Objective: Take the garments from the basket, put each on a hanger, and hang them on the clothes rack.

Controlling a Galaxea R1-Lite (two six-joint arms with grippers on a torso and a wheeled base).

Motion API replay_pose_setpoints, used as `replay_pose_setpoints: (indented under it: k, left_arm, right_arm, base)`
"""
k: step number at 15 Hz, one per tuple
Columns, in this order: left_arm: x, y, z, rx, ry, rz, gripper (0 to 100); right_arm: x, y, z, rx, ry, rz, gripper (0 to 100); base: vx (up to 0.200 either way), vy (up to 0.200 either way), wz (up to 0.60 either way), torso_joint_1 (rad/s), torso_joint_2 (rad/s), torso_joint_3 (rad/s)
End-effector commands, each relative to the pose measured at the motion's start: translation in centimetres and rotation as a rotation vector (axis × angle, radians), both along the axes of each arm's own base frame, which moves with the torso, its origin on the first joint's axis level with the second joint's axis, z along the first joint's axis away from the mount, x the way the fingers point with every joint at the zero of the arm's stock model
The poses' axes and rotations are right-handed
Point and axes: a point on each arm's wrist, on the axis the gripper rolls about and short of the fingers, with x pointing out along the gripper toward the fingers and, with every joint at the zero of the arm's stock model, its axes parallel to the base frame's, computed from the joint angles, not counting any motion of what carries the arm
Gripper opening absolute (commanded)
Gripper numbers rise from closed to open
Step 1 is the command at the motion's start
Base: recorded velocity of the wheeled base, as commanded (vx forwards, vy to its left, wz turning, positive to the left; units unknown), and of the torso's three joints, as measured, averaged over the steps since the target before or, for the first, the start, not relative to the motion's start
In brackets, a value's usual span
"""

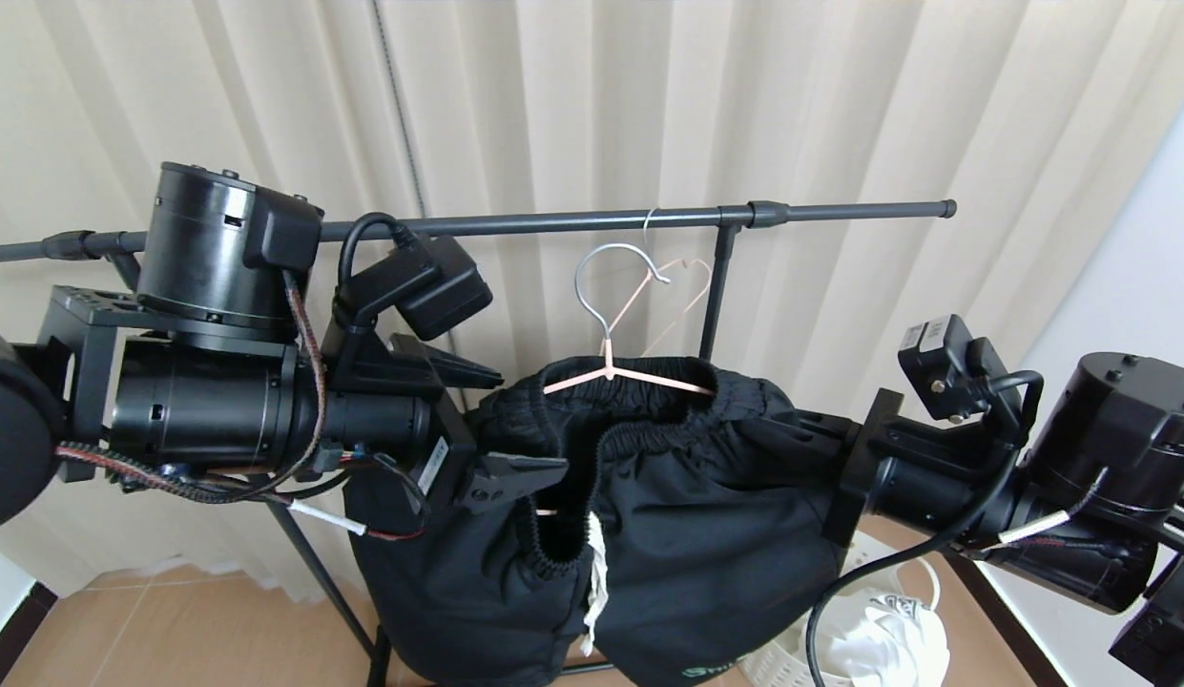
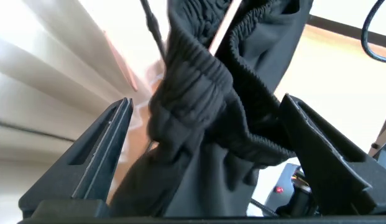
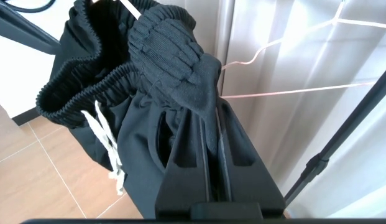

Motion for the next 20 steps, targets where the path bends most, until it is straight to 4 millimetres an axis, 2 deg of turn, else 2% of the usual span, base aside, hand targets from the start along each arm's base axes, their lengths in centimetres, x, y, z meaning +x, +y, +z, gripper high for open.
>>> replay_pose_setpoints:
  k: [1,5,12,13,20]
  left_arm:
    - [1.4,-0.8,-1.1,0.019,0.034,-0.003,100]
    - [1.9,-1.2,-1.6,0.028,0.046,-0.005,100]
    - [1.9,-1.3,-1.8,0.032,0.051,-0.006,100]
    - [1.8,-1.3,-1.8,0.03,0.049,-0.008,0]
    - [0.7,-1.7,-0.9,0.017,0.02,-0.032,0]
  right_arm:
    - [-0.2,-0.1,0.2,0.004,-0.007,0.002,0]
    - [-0.9,-0.4,1.0,0.017,-0.036,0.019,0]
    - [-1.5,-0.6,1.3,0.022,-0.046,0.027,0]
    - [-1.6,-0.6,1.2,0.021,-0.045,0.027,0]
    - [-1.6,-0.6,1.0,0.015,-0.039,0.05,0]
  base:
    - [0.0,0.0,0.0,0.0,0.0,0.0]
    - [0.0,0.0,0.0,0.0,0.0,0.0]
    - [0.0,0.0,0.0,0.0,0.0,0.0]
    - [0.0,0.0,0.0,0.0,0.0,0.0]
    - [0.0,0.0,0.0,0.0,0.0,0.0]
